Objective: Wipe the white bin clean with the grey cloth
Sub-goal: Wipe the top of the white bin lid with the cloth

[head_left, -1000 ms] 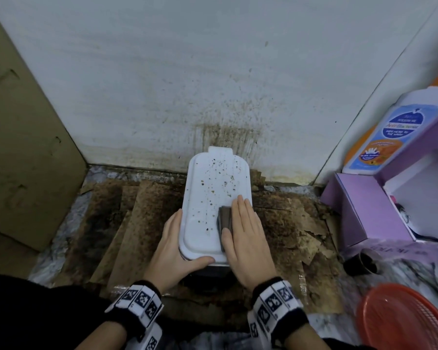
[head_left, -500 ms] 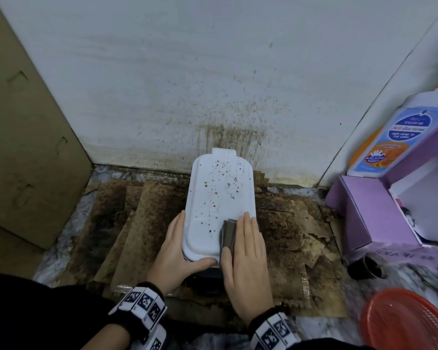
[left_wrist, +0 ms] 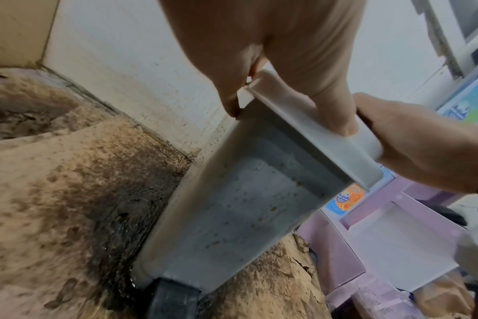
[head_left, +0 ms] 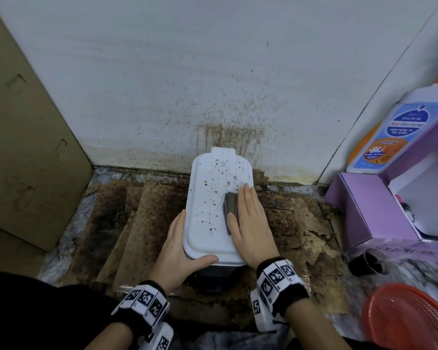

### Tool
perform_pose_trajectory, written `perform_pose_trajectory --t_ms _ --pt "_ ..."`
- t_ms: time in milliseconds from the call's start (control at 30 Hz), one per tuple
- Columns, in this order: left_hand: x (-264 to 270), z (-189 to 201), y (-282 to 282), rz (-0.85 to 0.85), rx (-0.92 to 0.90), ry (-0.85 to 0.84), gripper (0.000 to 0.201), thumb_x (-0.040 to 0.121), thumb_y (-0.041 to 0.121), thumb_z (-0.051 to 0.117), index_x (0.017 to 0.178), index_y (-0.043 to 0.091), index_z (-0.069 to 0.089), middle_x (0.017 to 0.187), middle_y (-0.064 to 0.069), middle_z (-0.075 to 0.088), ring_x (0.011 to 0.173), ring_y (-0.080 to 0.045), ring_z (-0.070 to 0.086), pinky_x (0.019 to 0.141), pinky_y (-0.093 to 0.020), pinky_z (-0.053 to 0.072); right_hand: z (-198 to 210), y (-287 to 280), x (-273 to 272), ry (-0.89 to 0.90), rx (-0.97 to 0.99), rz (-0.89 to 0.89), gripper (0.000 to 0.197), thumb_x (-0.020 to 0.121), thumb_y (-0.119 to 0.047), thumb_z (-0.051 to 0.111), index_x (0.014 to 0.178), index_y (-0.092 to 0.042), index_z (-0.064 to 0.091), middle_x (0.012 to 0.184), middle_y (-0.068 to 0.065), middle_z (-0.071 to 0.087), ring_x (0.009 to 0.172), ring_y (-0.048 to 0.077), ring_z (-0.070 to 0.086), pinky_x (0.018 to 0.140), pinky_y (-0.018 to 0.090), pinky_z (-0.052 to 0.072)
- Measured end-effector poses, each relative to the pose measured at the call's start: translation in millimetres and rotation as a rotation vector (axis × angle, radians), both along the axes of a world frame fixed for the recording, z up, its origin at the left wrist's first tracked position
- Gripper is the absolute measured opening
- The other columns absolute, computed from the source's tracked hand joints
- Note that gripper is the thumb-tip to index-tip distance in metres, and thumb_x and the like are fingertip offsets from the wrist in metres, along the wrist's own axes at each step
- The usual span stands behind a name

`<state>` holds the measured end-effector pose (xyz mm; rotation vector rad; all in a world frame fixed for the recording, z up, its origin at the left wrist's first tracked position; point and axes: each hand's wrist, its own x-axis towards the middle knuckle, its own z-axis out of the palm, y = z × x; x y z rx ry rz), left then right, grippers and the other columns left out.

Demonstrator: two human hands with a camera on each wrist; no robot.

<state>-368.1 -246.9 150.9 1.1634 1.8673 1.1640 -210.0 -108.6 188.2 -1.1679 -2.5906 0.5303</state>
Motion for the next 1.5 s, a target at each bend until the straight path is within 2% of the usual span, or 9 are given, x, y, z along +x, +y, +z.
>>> perform_pose_trajectory --t_ms 167,267,367,667,900,1033,1167,1367,1500 --pt "3.8 2.8 -1.6 -0.007 0.038 0.007 0.122 0.066 0.056 0.087 0.157 0.039 0.009 0.159 0.029 0.013 0.144 0.010 0.020 0.111 -0.023 0.029 -9.3 -47.3 13.5 0.118 0.024 -0.076 0.064 0.104 -0.035 0.029 0.158 -0.014 0.002 0.166 -0.002 -0.004 0.153 0.010 -0.007 0.124 0.038 0.012" --pt "5.0 3.7 -0.9 -0.016 0.062 0.017 0.117 0.068 0.052 0.087 0.156 0.043 0.010 0.157 0.034 0.013 0.143 0.014 0.019 0.109 -0.019 0.028 -12.7 -72.5 23.1 0.091 0.046 -0.068 0.065 0.105 -0.036 0.028 0.158 -0.014 -0.001 0.167 -0.001 -0.004 0.153 0.014 -0.006 0.123 0.039 0.010" --pt "3.7 1.4 -1.1 -0.013 0.041 0.020 0.120 0.068 0.055 0.086 0.157 0.042 0.008 0.159 0.031 0.010 0.145 0.012 0.017 0.111 -0.022 0.028 -10.4 -69.4 25.5 0.077 0.018 -0.043 0.066 0.105 -0.038 0.026 0.158 -0.015 -0.005 0.167 -0.002 -0.008 0.153 0.013 -0.009 0.123 0.037 0.006" --pt "-0.2 -0.7 -2.0 -0.020 0.009 -0.007 0.121 0.069 0.055 0.086 0.158 0.041 0.006 0.160 0.033 0.006 0.144 0.015 0.013 0.112 -0.024 0.026 19.0 41.8 -3.8 -0.091 -0.196 0.124 0.068 0.107 -0.041 0.023 0.154 -0.011 -0.017 0.161 -0.001 -0.028 0.144 0.007 -0.029 0.120 0.025 -0.010" --pt "-3.2 1.1 0.6 -0.039 -0.004 -0.056 0.119 0.069 0.055 0.086 0.156 0.045 0.005 0.159 0.035 0.006 0.145 0.014 0.014 0.112 -0.028 0.028 23.2 127.8 -47.9 -0.203 -0.144 0.167 0.069 0.107 -0.040 0.022 0.155 -0.004 -0.013 0.164 0.012 -0.018 0.151 0.021 -0.017 0.115 0.025 -0.010" --pt "-3.5 3.6 0.5 -0.056 -0.022 -0.061 0.119 0.069 0.056 0.085 0.155 0.047 0.002 0.156 0.040 0.002 0.138 0.026 0.010 0.111 -0.025 0.026 22.5 146.3 -57.3 -0.211 -0.115 0.186 0.069 0.107 -0.041 0.021 0.155 -0.004 -0.012 0.164 0.013 -0.017 0.152 0.022 -0.015 0.118 0.028 -0.010" --pt "-1.2 5.0 -0.1 -0.081 -0.032 -0.048 0.118 0.072 0.053 0.083 0.154 0.047 -0.002 0.153 0.044 -0.003 0.134 0.030 0.007 0.108 -0.018 0.025 20.5 119.0 -40.0 -0.168 -0.103 0.172 0.069 0.107 -0.042 0.020 0.154 -0.005 -0.015 0.163 0.009 -0.022 0.150 0.020 -0.020 0.124 0.034 -0.005" --pt "-3.2 -0.8 -0.3 -0.071 0.000 -0.033 0.120 0.070 0.058 0.084 0.156 0.045 0.000 0.159 0.035 0.001 0.146 0.012 0.011 0.112 -0.025 0.027 17.7 25.1 -0.6 -0.091 -0.066 0.121 0.066 0.108 -0.040 0.021 0.154 -0.010 -0.017 0.160 0.001 -0.029 0.147 0.011 -0.029 0.119 0.024 -0.011" --pt "-2.5 -3.0 -0.3 -0.069 0.020 -0.032 0.120 0.070 0.058 0.083 0.156 0.044 0.000 0.160 0.032 0.002 0.147 0.010 0.011 0.114 -0.025 0.026 14.1 -1.1 14.1 -0.011 -0.140 0.099 0.067 0.108 -0.041 0.025 0.154 -0.017 -0.018 0.159 -0.008 -0.032 0.145 0.003 -0.030 0.118 0.020 -0.010"
